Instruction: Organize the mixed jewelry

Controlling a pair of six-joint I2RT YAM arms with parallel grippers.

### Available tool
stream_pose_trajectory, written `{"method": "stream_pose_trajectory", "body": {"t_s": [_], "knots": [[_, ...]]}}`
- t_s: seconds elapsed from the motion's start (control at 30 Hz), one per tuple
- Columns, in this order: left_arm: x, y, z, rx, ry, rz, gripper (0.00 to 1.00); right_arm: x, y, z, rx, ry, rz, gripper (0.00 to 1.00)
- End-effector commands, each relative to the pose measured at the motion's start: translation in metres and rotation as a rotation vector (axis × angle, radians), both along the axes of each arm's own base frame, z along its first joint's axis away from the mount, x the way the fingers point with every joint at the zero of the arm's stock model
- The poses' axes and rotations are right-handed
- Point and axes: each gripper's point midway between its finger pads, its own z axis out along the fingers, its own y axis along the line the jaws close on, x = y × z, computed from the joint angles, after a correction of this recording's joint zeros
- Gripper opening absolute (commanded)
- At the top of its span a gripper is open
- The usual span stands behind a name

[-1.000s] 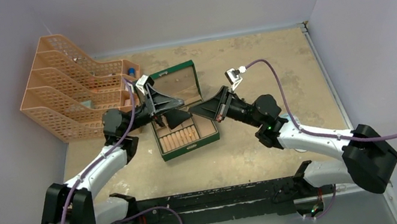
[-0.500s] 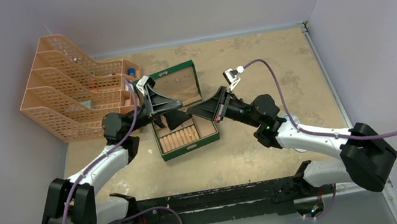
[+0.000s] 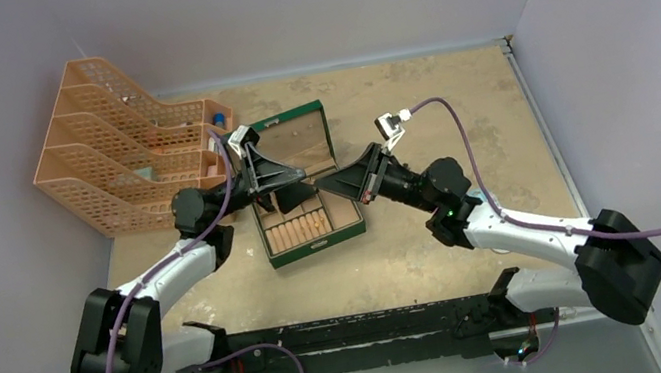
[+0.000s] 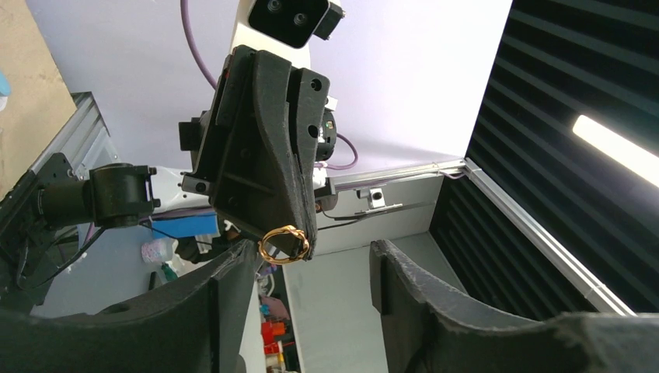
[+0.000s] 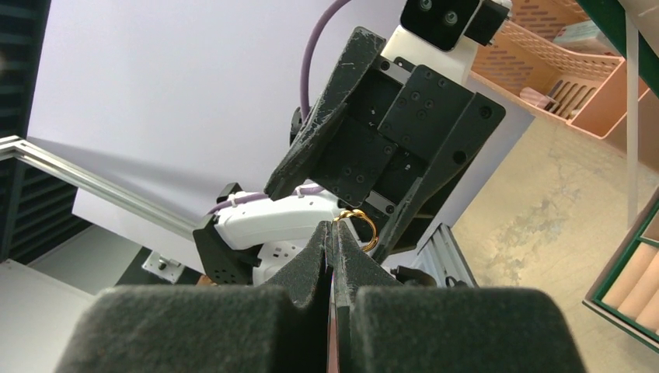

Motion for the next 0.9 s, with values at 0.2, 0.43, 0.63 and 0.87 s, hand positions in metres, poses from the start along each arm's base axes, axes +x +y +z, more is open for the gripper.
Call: {"method": "stream_pose_trajectory", "body": {"t_s": [0.2,0.43,0.63,0.87], "knots": [[-0.010,0.002,0.018,-0.025,-0.077,-0.015,0.58,-0.004,-0.004,0.013,0.043,-0.041,-0.008,0.00],[-0.010,0.001,0.017,-0.014,-0.067,-0.020,0.64,-0.008,-0.001,0.018,0.056,-0.071,0.023,0.00],[-0.010,0.002,0.025,-0.032,-0.082,-0.026,0.54,-0.007,0.004,0.010,0.036,-0.059,0.036,0.00],[-0.010,0.002,0.026,-0.041,-0.091,-0.029,0.44,-0.007,0.002,0.009,0.036,-0.059,0.031,0.00]]}}
